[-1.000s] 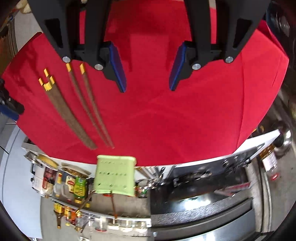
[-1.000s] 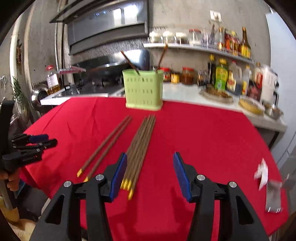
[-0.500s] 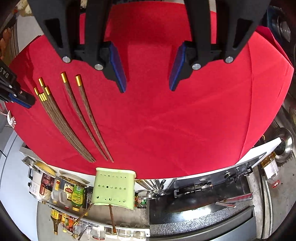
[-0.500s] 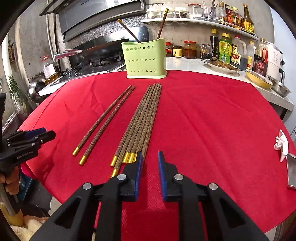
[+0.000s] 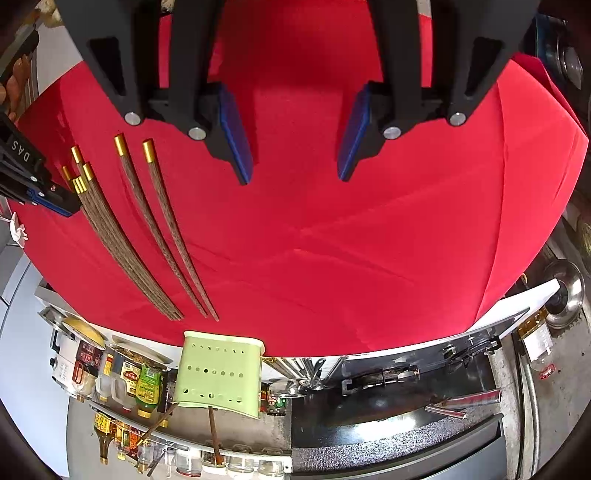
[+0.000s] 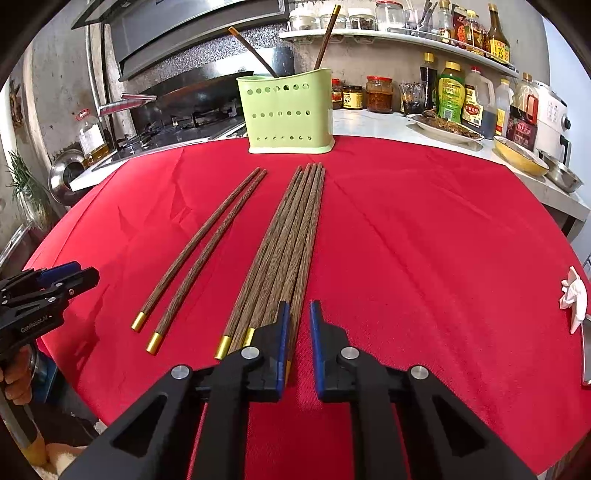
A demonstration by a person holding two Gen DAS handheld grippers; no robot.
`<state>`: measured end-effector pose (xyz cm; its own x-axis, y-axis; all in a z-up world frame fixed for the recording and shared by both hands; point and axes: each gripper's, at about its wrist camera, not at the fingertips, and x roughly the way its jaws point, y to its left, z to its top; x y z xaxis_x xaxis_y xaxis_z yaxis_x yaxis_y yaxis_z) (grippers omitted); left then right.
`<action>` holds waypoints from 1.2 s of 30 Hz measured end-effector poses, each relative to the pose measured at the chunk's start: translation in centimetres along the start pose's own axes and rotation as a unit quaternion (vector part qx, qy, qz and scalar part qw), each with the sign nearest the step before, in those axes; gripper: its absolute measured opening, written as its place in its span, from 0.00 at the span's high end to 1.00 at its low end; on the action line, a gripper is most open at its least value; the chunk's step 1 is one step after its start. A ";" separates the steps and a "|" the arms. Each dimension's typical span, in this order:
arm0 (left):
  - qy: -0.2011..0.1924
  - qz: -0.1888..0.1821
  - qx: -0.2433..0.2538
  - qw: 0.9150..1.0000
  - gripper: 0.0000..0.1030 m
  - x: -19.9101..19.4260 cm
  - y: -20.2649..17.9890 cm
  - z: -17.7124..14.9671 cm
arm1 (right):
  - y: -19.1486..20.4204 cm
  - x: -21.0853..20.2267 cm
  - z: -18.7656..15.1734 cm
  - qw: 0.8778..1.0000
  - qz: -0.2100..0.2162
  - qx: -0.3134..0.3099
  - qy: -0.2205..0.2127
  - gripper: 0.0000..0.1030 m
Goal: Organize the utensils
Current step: 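Close the right tool on a single chopstick while the left tool grasps another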
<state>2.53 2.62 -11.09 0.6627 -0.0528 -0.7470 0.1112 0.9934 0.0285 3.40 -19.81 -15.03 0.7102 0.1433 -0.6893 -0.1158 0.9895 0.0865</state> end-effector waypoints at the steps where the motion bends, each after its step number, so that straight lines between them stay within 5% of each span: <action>1: 0.000 -0.001 0.001 1.000 0.54 0.0 -0.1 0.1 | 0.0 0.2 0.1 1.000 -0.001 0.000 0.002 0.88; 8: -0.004 -0.016 0.014 1.000 0.54 -0.2 -1.6 0.4 | -0.2 0.0 -0.3 1.000 -0.028 -0.013 -0.002 0.93; 19: 0.008 -0.090 0.045 0.995 0.59 0.8 -6.7 1.3 | -4.4 -1.9 -1.5 0.998 -0.060 0.022 0.000 0.93; 25: 0.030 -0.091 0.050 0.994 0.86 2.3 -8.0 1.2 | -4.5 -1.9 -1.6 0.998 -0.059 0.019 -0.004 0.93; 27: 0.026 -0.080 0.059 0.995 0.93 2.2 -8.0 0.9 | -4.5 -1.9 -1.6 0.998 -0.051 0.021 -0.005 0.93; 36: 0.025 0.004 0.029 0.999 0.93 1.5 -3.7 0.2 | -3.4 -1.5 -1.4 0.999 -0.040 0.012 -0.010 0.93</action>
<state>3.26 -1.17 -12.13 0.6255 -0.0378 -0.7793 0.1503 0.9860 0.0728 1.73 -23.43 -15.29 0.7304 0.0638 -0.6800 -0.0409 0.9979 0.0497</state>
